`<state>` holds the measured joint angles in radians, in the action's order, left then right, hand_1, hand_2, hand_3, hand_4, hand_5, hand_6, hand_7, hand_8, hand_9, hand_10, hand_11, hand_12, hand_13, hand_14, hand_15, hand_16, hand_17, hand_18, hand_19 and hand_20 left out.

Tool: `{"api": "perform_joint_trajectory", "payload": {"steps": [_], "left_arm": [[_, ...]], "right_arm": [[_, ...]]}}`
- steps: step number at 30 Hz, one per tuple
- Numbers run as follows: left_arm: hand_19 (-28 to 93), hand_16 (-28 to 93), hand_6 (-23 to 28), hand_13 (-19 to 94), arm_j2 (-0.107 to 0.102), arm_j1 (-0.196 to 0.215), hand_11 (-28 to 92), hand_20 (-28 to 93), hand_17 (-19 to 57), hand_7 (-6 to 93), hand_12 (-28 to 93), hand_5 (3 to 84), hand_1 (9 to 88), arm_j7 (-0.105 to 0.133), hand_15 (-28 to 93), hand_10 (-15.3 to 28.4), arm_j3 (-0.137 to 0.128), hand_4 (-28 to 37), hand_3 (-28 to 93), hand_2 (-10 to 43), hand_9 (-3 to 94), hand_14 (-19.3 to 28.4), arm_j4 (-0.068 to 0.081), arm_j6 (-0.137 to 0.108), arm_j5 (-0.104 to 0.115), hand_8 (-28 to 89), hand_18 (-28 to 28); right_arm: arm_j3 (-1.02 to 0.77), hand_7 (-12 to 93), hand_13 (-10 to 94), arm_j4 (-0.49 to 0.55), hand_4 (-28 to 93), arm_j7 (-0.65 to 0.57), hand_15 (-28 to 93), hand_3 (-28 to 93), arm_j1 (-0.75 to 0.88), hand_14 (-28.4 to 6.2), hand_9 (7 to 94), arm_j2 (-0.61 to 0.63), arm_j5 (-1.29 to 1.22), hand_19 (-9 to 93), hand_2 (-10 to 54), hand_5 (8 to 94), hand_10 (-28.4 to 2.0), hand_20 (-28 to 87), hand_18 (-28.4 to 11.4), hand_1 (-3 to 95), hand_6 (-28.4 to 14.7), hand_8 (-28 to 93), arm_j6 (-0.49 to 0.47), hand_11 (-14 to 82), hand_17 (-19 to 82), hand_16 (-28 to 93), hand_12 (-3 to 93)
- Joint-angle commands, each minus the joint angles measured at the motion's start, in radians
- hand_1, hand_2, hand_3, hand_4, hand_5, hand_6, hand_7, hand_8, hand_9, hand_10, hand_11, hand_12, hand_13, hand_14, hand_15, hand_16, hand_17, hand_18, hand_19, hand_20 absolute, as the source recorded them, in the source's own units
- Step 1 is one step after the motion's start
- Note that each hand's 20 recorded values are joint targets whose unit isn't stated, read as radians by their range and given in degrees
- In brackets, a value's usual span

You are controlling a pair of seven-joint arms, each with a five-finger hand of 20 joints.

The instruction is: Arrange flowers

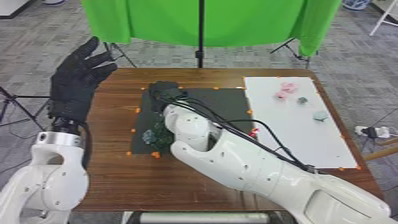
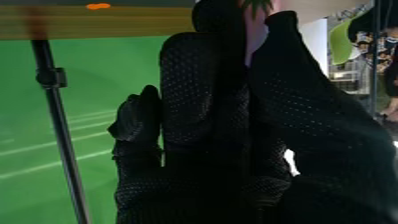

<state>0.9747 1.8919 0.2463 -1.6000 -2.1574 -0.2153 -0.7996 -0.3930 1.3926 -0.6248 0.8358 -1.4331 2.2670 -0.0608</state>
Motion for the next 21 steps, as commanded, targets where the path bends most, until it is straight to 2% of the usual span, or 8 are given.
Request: {"api": "perform_joint_trajectory", "payload": {"steps": [1, 6, 11, 14, 15, 18, 20, 21], "left_arm": [[54, -7, 6.4, 23, 0.012, -0.024, 25, 16, -9.7, 14.0, 11, 34.1, 21.4, -0.013, 52, 17.7, 0.015, -28.3, 78, 6.9, 31.6, 24.7, 0.017, 0.017, -0.004, -11, 26.1], [54, -7, 6.5, 23, 0.017, -0.027, 25, 16, -9.7, 14.1, 11, 34.2, 21.6, -0.016, 52, 17.7, 0.015, -28.3, 78, 6.9, 31.6, 24.7, 0.021, 0.019, -0.004, -11, 26.0], [54, -7, 6.6, 23, 0.017, -0.019, 25, 16, -9.7, 14.1, 11, 34.4, 21.6, -0.017, 52, 17.7, 0.013, -28.3, 78, 6.9, 31.7, 24.7, 0.018, 0.015, -0.003, -11, 26.0], [54, -7, 6.7, 23, 0.015, -0.001, 25, 16, -9.7, 14.0, 11, 34.4, 21.7, -0.019, 52, 17.8, 0.005, -28.3, 78, 6.9, 31.7, 24.7, 0.012, 0.008, -0.004, -11, 26.0], [54, -7, 6.7, 23, 0.012, 0.020, 25, 16, -9.7, 14.0, 11, 34.4, 21.7, -0.013, 52, 17.7, -0.002, -28.3, 78, 6.9, 31.7, 24.7, 0.004, 0.004, -0.001, -11, 26.0], [54, -7, 6.7, 23, 0.017, 0.053, 25, 16, -9.7, 14.0, 11, 34.4, 21.7, -0.018, 52, 17.8, -0.025, -28.3, 78, 6.9, 31.7, 24.6, -0.004, -0.001, -0.002, -11, 26.0], [54, -7, 6.7, 23, 0.006, 0.080, 25, 16, -9.6, 14.0, 11, 34.4, 21.8, 0.002, 52, 17.8, -0.039, -28.3, 78, 6.9, 31.7, 24.6, -0.013, -0.013, 0.010, -11, 26.0], [54, -7, 6.7, 23, 0.005, 0.092, 25, 16, -9.6, 14.0, 11, 34.4, 21.7, -0.001, 52, 17.8, -0.048, -28.3, 78, 6.9, 31.7, 24.6, -0.016, -0.010, 0.007, -11, 26.0]], "right_arm": [[0.007, 19, 70, -0.007, -28, -0.013, 67, 59, -0.039, -3.6, 83.3, -0.007, -0.014, 93, -9.5, 74.8, -7.4, 42, -17.0, 54.8, 1.9, -3, -0.006, 16.7, 30, 18, 28.0], [-0.034, 18, 66, -0.006, -28, -0.003, 70, 69, -0.009, -5.4, 76.6, -0.016, 0.031, 93, -9.5, 68.5, -9.6, 44, -17.9, 45.2, 1.6, -13, -0.081, 29.0, 29, 16, 18.3], [-0.048, 18, 63, -0.002, -28, 0.003, 72, 71, 0.002, -6.8, 73.6, -0.016, 0.043, 93, -9.5, 65.0, -10.8, 45, -18.7, 41.4, 1.7, -14, -0.099, 30.7, 27, 15, 16.3], [-0.047, 18, 63, 0.010, -28, -0.009, 73, 72, 0.004, -7.1, 73.6, -0.013, 0.033, 93, -9.5, 64.9, -11.0, 46, -18.9, 40.7, 1.8, -14, -0.088, 30.9, 27, 15, 16.0], [-0.043, 18, 63, 0.022, -28, -0.008, 73, 72, 0.005, -7.1, 73.6, -0.006, 0.023, 93, -9.5, 65.0, -11.1, 46, -19.0, 40.4, 1.7, -14, -0.080, 30.9, 27, 15, 16.0], [-0.065, 18, 63, 0.036, -28, -0.006, 73, 72, 0.010, -7.5, 73.5, -0.006, 0.027, 93, -9.5, 65.0, -11.1, 46, -19.2, 39.7, 1.7, -14, -0.056, 31.1, 27, 14, 16.0], [-0.027, 18, 63, 0.048, -28, -0.047, 73, 72, -0.033, -7.6, 73.4, 0.011, -0.046, 93, -9.5, 65.0, -11.2, 47, -19.3, 39.4, 1.7, -14, -0.020, 31.2, 27, 14, 16.0], [-0.052, 18, 63, 0.051, -28, -0.051, 74, 72, -0.020, -7.7, 73.4, 0.006, -0.038, 93, -9.5, 64.9, -11.3, 47, -19.4, 39.3, 1.6, -14, -0.047, 31.2, 27, 14, 15.9]]}}
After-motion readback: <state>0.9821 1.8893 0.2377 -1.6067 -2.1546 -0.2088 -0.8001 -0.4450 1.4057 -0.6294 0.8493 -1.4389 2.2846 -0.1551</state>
